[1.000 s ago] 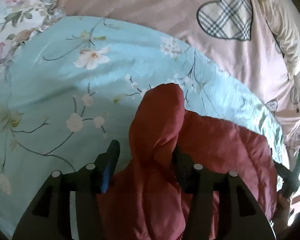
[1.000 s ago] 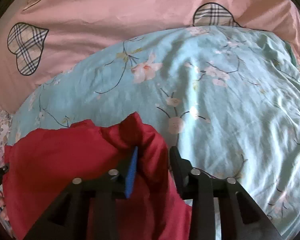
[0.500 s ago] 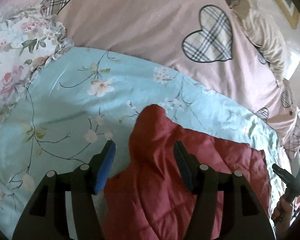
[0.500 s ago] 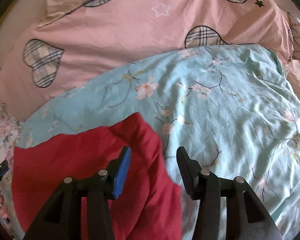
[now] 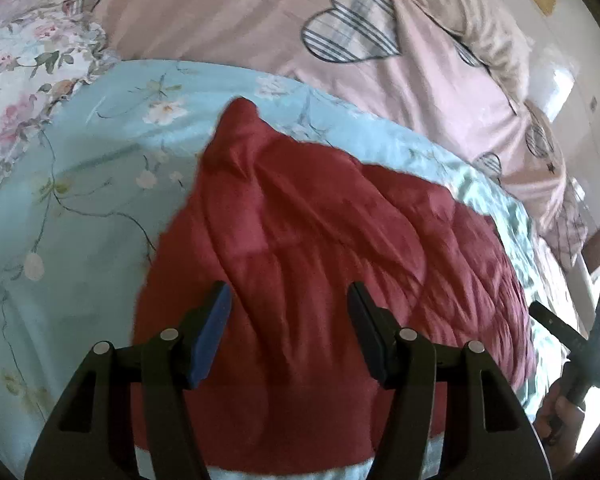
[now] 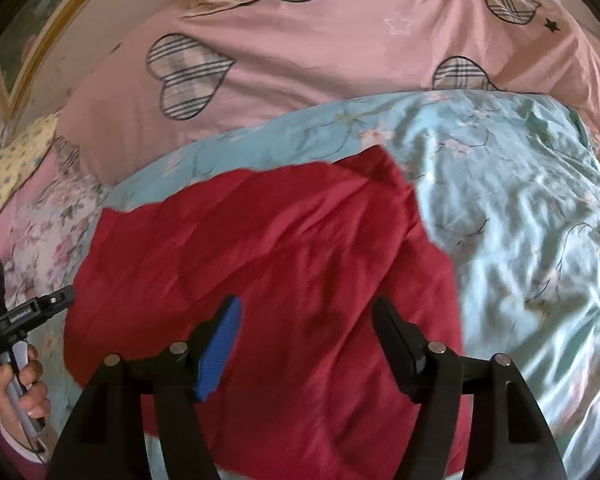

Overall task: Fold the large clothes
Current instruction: 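Press and smooth the folded coat flat with both open grippers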

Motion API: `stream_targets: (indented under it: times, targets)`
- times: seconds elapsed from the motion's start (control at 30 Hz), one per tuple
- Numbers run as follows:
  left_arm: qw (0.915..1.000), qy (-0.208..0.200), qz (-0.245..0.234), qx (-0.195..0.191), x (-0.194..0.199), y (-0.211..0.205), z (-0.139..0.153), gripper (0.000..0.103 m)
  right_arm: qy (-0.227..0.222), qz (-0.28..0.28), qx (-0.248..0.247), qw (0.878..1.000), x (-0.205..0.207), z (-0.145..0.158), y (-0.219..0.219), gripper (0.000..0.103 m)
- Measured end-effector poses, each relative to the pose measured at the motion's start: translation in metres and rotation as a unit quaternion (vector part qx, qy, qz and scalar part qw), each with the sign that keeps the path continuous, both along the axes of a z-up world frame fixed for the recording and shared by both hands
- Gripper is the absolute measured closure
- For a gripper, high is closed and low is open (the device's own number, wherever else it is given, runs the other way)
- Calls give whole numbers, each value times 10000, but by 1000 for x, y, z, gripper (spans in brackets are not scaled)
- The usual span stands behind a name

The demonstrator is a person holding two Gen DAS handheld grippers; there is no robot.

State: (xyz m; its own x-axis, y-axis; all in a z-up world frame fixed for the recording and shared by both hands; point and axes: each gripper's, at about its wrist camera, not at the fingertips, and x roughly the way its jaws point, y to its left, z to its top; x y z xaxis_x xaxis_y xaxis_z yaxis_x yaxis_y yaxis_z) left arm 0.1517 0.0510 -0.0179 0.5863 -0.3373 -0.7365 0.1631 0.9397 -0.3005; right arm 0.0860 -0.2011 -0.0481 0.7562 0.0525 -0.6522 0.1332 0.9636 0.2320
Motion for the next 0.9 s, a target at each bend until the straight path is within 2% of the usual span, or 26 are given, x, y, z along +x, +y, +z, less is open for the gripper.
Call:
stream_targets:
  times: [0.17, 0.33, 0.43, 0.53, 0.77, 0.9]
  targets:
    - [9995, -8, -302, 57, -22, -26, 2, 43, 1, 206, -417, 9989, -4, -4, 37, 30]
    - [9986, -6, -516, 96, -37, -49, 0, 34, 208, 168, -873, 9958, 0, -19, 55, 30]
    - [9978, -14, -526, 410, -42, -61, -5, 31, 348, -17, -1049, 9939, 1, -31, 48, 30]
    - [9960, 31, -525, 727, -42, -71, -12, 31, 437, -194, -941, 9944, 0, -40, 33, 28]
    - [9880, 136, -479, 1464, -29, -97, -37, 19, 431, -309, -836, 9951, -1, -51, 20, 22]
    - [9879, 200, -464, 1469, -19, -95, -43, 16, 423, -317, -794, 9954, 1, -53, 17, 20]
